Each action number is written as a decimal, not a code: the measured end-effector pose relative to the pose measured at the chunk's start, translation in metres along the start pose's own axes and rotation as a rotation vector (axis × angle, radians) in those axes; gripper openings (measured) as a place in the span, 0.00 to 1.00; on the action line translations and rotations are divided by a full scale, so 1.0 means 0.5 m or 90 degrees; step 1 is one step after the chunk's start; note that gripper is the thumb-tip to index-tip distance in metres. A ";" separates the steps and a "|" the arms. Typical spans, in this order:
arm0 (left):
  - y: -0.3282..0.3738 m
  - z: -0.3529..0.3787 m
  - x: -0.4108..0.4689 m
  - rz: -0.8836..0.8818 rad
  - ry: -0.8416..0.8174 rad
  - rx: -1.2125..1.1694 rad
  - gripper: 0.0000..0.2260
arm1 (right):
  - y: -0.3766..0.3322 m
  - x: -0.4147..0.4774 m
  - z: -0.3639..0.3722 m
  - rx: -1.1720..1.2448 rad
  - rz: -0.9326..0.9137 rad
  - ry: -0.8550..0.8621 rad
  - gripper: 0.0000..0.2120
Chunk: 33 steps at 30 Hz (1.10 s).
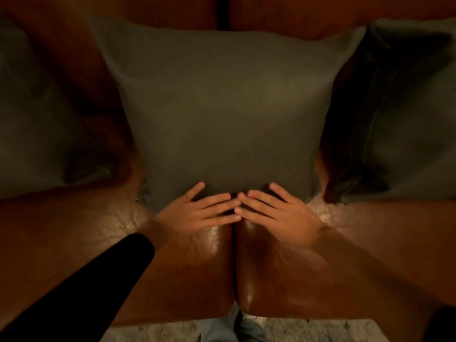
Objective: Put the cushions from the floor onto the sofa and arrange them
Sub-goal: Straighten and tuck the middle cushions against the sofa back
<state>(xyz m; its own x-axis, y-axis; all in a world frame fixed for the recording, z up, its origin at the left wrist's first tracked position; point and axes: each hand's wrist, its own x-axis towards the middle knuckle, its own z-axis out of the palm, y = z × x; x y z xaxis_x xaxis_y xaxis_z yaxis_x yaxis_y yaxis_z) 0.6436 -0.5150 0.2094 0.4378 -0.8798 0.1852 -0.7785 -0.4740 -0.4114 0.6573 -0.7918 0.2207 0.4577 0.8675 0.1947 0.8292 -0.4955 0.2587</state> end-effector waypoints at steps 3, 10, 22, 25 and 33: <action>-0.013 0.045 -0.043 -0.020 -0.045 0.043 0.35 | 0.025 0.005 0.037 -0.010 -0.026 -0.036 0.28; -0.141 -0.035 -0.299 -0.329 -0.427 0.104 0.42 | 0.078 -0.008 0.074 -0.053 -0.009 -0.087 0.38; -0.053 -0.074 0.005 -0.541 0.154 -0.158 0.29 | 0.052 0.108 -0.040 0.059 0.126 0.180 0.26; -0.097 -0.071 0.105 -0.469 0.102 -0.107 0.40 | 0.094 0.203 -0.063 0.071 0.211 0.203 0.25; -0.162 -0.049 0.083 -0.497 -0.031 -0.110 0.52 | 0.200 0.181 -0.051 0.054 0.300 0.125 0.26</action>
<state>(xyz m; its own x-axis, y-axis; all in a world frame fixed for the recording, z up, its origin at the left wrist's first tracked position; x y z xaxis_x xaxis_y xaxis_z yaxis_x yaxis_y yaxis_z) 0.7138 -0.5137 0.2720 0.9012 -0.2907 0.3214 -0.2956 -0.9547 -0.0346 0.7734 -0.7640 0.2884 0.7259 0.5220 0.4479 0.5737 -0.8187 0.0243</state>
